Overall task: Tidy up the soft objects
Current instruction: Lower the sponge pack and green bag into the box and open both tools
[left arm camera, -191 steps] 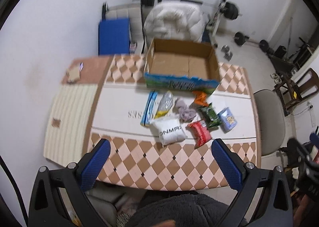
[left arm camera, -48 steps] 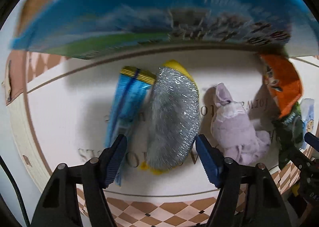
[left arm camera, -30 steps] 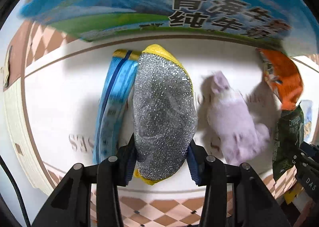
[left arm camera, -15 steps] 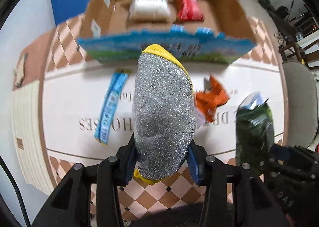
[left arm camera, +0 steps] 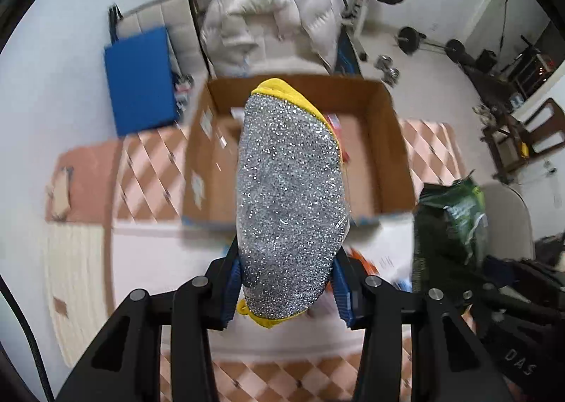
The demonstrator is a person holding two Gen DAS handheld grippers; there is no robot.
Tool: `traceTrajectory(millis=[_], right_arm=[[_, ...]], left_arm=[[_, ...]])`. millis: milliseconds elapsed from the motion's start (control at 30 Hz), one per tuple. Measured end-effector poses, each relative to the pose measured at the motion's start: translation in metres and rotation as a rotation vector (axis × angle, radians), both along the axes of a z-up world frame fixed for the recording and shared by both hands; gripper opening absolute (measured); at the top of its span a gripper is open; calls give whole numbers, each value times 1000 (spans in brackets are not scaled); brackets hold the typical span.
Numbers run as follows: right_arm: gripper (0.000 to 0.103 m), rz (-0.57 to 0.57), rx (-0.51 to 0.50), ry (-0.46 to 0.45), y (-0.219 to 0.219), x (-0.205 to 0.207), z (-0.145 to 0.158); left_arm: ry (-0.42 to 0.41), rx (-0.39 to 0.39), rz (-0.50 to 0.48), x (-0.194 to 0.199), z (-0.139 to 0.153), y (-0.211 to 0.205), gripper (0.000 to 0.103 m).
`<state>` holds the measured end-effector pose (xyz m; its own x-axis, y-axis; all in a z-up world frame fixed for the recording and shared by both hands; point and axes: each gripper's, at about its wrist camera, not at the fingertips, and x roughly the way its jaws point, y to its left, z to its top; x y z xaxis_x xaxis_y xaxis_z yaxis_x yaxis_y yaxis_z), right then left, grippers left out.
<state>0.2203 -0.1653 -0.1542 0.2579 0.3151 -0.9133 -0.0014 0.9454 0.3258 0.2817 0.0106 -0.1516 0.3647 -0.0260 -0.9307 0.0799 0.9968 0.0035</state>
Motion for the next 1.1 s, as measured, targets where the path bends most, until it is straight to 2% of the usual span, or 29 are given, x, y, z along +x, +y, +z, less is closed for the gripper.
traceTrajectory(millis=[133, 233, 367, 433, 633, 733, 933, 1100], right_arm=[[37, -10, -34, -29, 6, 48, 2], [37, -15, -49, -13, 13, 78, -9], [37, -21, -53, 27, 21, 106, -28], [37, -19, -55, 51, 24, 117, -43], [37, -10, -42, 143, 38, 148, -99], [37, 0, -45, 193, 47, 163, -127], [37, 19, -56, 268, 61, 182, -167], [37, 29, -56, 300, 69, 190, -185]], left_arm=[[-9, 59, -5, 37, -8, 4, 41], [7, 85, 0, 61, -21, 11, 41], [53, 84, 12, 85, -36, 18, 41], [101, 65, 17, 98, -48, 22, 41], [337, -41, 54, 137, -109, 37, 41], [439, -66, 67, 152, -140, 41, 42], [555, -55, 67, 164, -181, 40, 42], [593, -65, 63, 164, -197, 37, 44]])
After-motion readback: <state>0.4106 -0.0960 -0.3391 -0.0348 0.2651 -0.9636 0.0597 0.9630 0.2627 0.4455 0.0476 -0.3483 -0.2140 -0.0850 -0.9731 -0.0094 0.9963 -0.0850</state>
